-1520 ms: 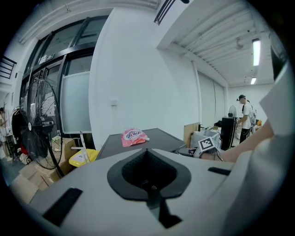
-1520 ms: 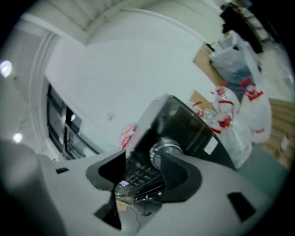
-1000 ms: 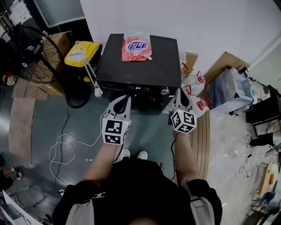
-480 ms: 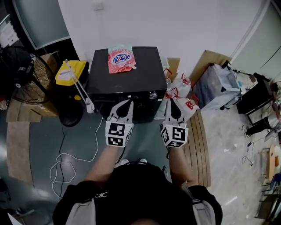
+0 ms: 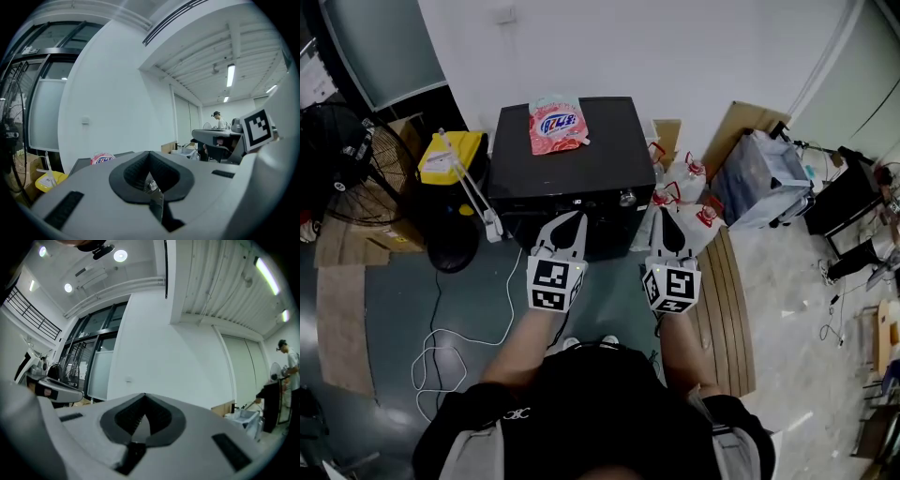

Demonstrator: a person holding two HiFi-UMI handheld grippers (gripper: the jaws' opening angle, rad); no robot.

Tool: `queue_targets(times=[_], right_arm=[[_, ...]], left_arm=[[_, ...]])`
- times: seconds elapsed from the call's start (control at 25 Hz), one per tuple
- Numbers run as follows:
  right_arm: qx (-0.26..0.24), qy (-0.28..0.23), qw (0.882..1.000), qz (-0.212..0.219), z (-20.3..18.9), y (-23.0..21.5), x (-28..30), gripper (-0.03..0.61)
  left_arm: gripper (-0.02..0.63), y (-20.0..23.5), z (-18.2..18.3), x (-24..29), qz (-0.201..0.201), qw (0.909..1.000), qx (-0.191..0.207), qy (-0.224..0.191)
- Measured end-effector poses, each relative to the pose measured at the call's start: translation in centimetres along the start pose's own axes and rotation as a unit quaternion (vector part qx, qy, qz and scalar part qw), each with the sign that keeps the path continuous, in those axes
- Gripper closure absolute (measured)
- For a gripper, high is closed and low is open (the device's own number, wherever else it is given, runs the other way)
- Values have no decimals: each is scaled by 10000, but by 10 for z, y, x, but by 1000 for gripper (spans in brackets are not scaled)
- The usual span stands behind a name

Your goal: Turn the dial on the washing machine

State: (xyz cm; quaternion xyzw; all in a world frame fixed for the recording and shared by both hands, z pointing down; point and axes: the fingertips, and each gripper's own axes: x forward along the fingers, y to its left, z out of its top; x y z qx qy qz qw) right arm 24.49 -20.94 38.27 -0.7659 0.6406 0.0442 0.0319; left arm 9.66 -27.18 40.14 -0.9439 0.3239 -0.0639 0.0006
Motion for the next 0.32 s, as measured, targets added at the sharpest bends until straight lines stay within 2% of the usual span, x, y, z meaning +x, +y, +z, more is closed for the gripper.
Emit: queue_targets(times=[0.32], right_arm=[[127, 147, 9998, 15, -6, -3, 2, 578]], left_arm=[[621, -4, 3, 0, -13, 10000, 44, 29]])
